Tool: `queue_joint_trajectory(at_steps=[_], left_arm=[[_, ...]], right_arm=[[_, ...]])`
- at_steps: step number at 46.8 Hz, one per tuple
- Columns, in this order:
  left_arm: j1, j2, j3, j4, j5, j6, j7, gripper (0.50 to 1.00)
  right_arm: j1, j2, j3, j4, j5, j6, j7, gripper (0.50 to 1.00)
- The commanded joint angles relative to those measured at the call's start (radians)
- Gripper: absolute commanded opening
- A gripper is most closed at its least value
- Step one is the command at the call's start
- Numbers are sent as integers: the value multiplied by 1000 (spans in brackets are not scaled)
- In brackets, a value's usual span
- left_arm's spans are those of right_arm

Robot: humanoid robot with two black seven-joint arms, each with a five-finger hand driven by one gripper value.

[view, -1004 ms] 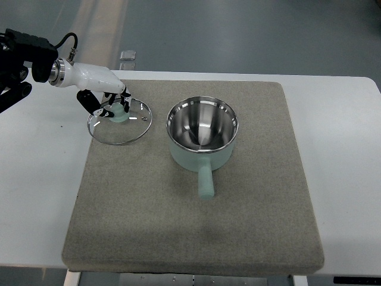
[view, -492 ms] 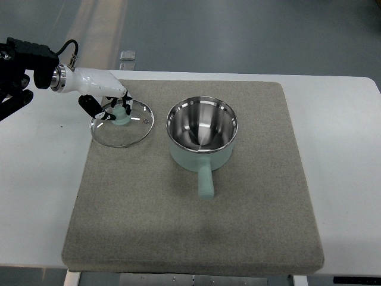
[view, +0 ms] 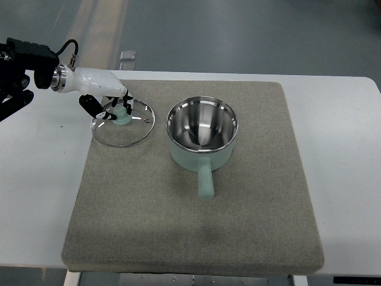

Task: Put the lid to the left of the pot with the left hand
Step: 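Set the lid flat on the pad and open the left hand, then lift the left hand up and away from the lid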

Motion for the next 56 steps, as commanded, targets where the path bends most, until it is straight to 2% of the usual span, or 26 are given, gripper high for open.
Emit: queue_joint_trajectory(at_steps=[1,6,10,12,44,56], left_arm=[[1,1,2,0,2,0,0,576],[1,1,0,0,2,0,0,651],[1,2,2,0,2,0,0,668],[1,1,0,0,2,0,0,694],[-37,4,-66,0,-61,-2,0,728],[-44,4,-98,3,-179,-2,0,752]], right_arm=[[-1,0,0,0,0,0,0,921],[0,0,0,0,0,0,0,921],[0,0,0,0,0,0,0,921],[0,0,0,0,0,0,0,921],[0,0,0,0,0,0,0,921],[0,0,0,0,0,0,0,921]])
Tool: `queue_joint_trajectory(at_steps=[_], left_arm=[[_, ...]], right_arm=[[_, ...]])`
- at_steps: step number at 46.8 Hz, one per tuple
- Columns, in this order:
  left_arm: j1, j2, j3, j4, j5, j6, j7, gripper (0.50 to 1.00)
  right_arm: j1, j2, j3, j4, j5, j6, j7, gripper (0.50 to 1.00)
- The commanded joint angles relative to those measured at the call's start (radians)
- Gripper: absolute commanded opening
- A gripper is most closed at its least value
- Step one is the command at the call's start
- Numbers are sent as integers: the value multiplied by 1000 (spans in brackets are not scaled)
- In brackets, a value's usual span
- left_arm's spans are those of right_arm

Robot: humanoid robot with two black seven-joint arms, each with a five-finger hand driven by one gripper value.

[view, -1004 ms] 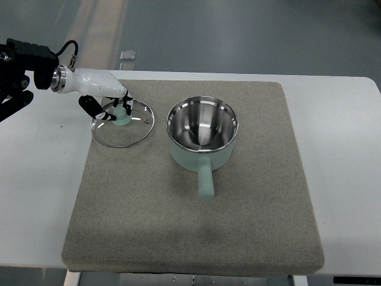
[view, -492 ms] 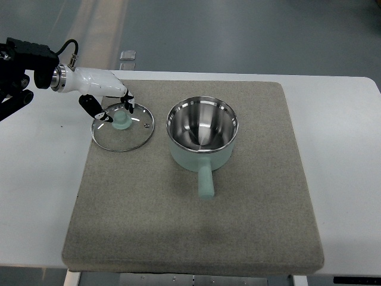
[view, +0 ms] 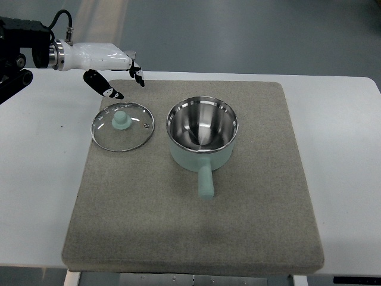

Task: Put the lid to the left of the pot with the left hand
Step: 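Lift the left hand up and away from the lid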

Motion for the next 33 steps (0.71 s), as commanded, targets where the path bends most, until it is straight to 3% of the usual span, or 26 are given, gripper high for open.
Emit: queue_joint_trajectory(at_steps=[1,15,22,28,33], left_arm=[[-7,-1,-19,0,-65,0,0,756],[-19,-39,-53,164,-369,0,2,761],[-9,-84,-51,259,-577,3,95,761],[31,-156,-50,380,-775,17,123,761],[60,-232,-50,471,-964,57,163,805]], right_arm=[[0,0,0,0,0,0,0,921],[-1,0,0,0,0,0,0,921],[0,0,0,0,0,0,0,921],[0,0,0,0,0,0,0,921],[0,0,0,0,0,0,0,921]])
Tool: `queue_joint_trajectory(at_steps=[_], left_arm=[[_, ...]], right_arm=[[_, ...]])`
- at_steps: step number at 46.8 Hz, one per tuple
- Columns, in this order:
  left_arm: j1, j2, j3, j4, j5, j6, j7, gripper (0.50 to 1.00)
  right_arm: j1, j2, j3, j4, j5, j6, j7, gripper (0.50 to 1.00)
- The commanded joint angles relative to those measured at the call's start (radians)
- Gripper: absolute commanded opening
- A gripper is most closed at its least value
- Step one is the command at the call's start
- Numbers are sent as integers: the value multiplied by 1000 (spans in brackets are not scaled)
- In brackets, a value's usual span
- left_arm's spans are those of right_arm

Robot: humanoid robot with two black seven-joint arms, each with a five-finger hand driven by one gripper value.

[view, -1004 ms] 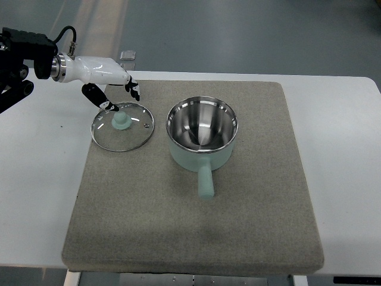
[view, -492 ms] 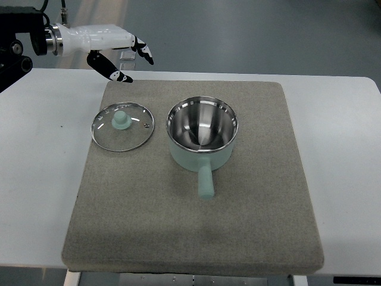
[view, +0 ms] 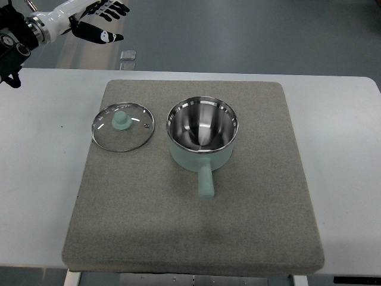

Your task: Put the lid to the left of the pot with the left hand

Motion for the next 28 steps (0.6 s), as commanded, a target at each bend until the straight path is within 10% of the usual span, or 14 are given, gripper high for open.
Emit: queue_joint_trajectory(at_steps=[1,7,28], left_arm=[[24,-55,1,61,-156,40,49,818],[42,-85,-1,68,-387,126,144,819],[83,-113,-18,88,-850,114,150,844]], right_arm=[[0,0,0,0,0,0,0,921],[0,0,0,0,0,0,0,921],[0,0,0,0,0,2,0,921]])
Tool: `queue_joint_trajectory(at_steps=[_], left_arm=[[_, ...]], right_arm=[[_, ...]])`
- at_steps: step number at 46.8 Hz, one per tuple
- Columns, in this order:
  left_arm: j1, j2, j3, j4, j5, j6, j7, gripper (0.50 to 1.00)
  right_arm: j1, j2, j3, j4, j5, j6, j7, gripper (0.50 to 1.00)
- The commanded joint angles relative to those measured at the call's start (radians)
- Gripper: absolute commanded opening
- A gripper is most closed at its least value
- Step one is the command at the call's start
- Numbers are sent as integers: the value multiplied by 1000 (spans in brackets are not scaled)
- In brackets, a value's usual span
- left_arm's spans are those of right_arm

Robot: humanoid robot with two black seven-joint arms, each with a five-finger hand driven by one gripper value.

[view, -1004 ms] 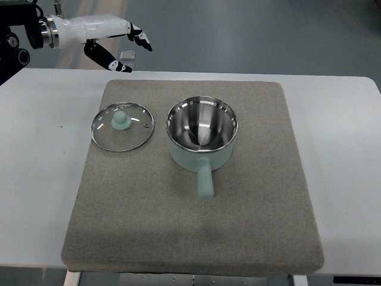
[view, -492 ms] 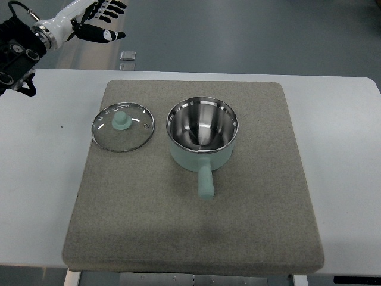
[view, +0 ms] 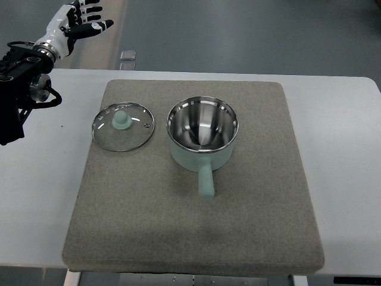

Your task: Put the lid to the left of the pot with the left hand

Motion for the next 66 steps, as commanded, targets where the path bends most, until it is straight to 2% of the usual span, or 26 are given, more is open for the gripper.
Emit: queue_joint_trajectory(at_steps=[1,10,14,20,26,37,48,66], left_arm=[[0,-7,-7,11,-82,-1,4,846],[37,-44,-41,23,-110,-20,3,868],[45,-56,-63,48,-109,-6,3,913],[54,-100,-64,110,-110,-12,1,934],[57,-120,-63,124,-109,-14,1,994],[57,-123,-76,123,-112,-9,-2,996],[57,-154,-250,126,-112,-6,-3,996],[59,-162,-254,126,-110,-4,-3,996]], right_arm=[[0,0,0,0,0,0,0,921],[-1,0,0,0,0,0,0,921],[0,0,0,0,0,0,0,921],[-1,0,0,0,0,1,0,921],[0,0,0,0,0,0,0,921],[0,0,0,0,0,0,0,921],[0,0,2,0,0,0,0,921],[0,0,0,0,0,0,0,921]])
